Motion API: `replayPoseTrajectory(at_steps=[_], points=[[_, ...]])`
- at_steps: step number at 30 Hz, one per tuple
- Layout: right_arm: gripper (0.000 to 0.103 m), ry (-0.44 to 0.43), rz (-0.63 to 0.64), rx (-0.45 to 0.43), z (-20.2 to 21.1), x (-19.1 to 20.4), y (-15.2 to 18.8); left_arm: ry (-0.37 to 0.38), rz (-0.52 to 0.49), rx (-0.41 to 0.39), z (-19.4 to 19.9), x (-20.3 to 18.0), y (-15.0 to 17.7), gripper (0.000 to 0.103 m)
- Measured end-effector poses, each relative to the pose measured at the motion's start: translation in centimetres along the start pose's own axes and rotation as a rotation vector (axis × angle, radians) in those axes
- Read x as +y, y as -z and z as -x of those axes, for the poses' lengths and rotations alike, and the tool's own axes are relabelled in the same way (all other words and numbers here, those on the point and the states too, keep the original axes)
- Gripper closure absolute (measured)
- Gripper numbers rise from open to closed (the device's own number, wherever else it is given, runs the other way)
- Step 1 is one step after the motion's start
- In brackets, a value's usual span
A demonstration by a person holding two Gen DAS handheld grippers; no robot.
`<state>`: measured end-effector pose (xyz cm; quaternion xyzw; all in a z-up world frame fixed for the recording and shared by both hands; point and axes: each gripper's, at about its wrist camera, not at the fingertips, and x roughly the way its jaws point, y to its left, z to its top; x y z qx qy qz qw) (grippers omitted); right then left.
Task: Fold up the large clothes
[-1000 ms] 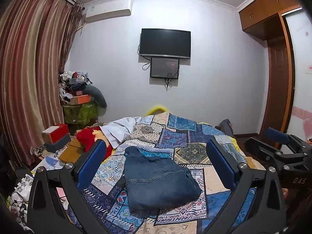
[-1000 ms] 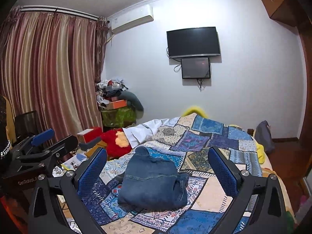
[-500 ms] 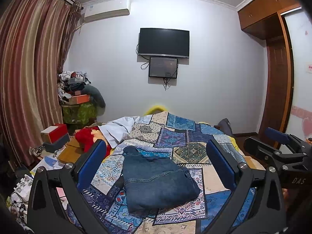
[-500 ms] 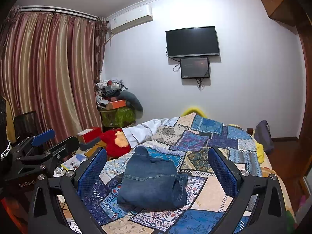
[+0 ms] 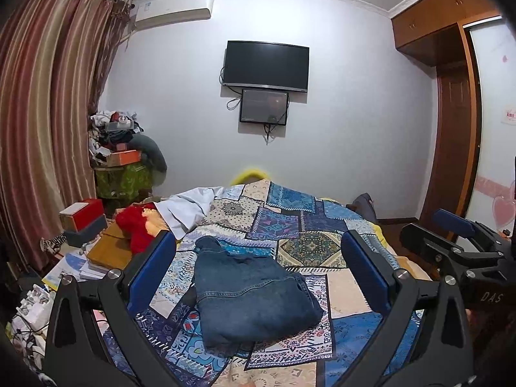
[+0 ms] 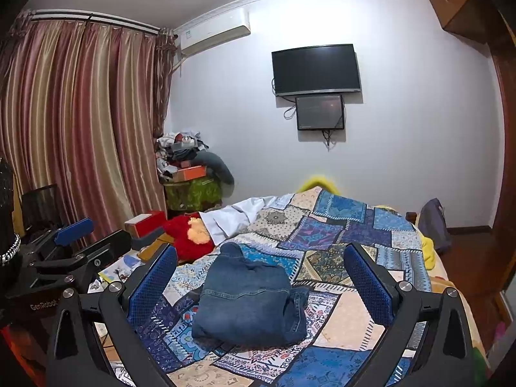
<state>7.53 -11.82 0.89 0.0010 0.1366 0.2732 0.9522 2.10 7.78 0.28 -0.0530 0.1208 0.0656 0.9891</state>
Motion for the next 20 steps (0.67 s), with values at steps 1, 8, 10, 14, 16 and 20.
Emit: replayPoseTrajectory(at_steps=[1, 8, 10, 14, 16, 20], points=[[0.0, 0.001, -0.001, 0.0, 0.01, 0.0, -0.01, 0.003, 0.001, 0.0, -0.02, -0.03, 0.02, 0.0], [0.0, 0.008, -0.003, 0.004, -0.01, 0.12, -0.1, 0.019, 0.006, 0.003, -0.1, 0.1, -0.03, 0.0], [0.0, 0.009, -0.004, 0.005, -0.06, 0.18, -0.13, 0.022, 0.005, 0.003, -0.11, 0.14, 0.03, 0.0], [0.0, 0.01, -0.006, 0.001, -0.11, 0.14, -0.13, 0.023, 0.003, 0.003, -0.23, 0.1, 0.0, 0.0], [0.0, 0.011, -0.008, 0.001, -0.12, 0.17, -0.07, 0.024, 0.004, 0.004, -0.23, 0.04, 0.01, 0.0], [0.0, 0.011, -0.009, 0.0, -0.13, 0.19, -0.05, 0.033, 0.001, 0.009, -0.45, 0.17, -0.17, 0.0]])
